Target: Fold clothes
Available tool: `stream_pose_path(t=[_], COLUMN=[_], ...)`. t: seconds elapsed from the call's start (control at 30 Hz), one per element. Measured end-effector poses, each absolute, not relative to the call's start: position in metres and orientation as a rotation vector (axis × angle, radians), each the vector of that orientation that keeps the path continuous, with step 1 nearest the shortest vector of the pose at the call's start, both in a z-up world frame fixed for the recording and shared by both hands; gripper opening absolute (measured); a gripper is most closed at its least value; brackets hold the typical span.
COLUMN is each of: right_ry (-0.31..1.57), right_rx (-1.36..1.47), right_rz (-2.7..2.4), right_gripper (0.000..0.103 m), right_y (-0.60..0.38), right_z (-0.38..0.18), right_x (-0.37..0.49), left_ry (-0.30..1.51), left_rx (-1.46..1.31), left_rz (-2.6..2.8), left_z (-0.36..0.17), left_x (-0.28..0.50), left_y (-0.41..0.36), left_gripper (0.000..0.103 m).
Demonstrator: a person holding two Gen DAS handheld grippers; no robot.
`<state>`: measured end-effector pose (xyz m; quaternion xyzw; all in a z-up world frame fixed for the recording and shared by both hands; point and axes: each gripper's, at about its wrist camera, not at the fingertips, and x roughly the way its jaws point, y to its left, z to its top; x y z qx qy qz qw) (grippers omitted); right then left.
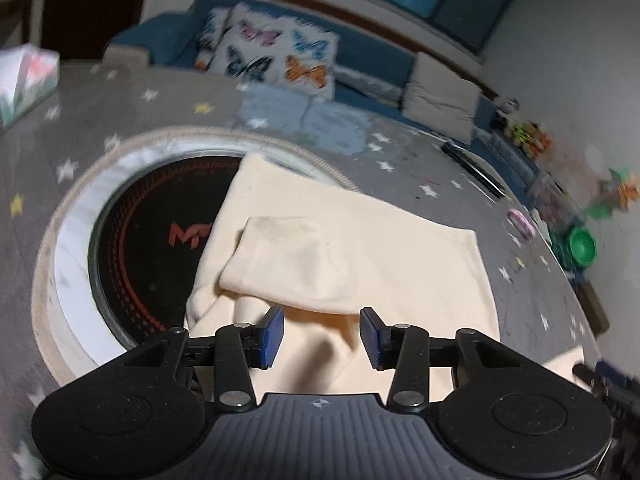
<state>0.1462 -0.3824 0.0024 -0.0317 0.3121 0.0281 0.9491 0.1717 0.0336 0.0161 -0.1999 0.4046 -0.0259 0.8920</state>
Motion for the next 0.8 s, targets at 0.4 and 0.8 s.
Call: stream_pose_path(t=[0.4, 0.8], right_ry=[0.656, 0.660], right_rx=[-0.070, -0.082], right_rz=[0.095, 0.145], right_gripper=[0.076, 0.076], right_y=[-0.368, -0.353], right_z=[-0.005, -0.004], right_x=[0.146, 0.141], left_ry=[0.822, 0.603], left_rx=[-0.685, -0.464], left_rz=[0.064, 0.277], left_z=[-0.001, 0.047], left_x=[0.193, 0.125], left_y=[0.062, 0.130], left_gripper=[0.007, 0.003])
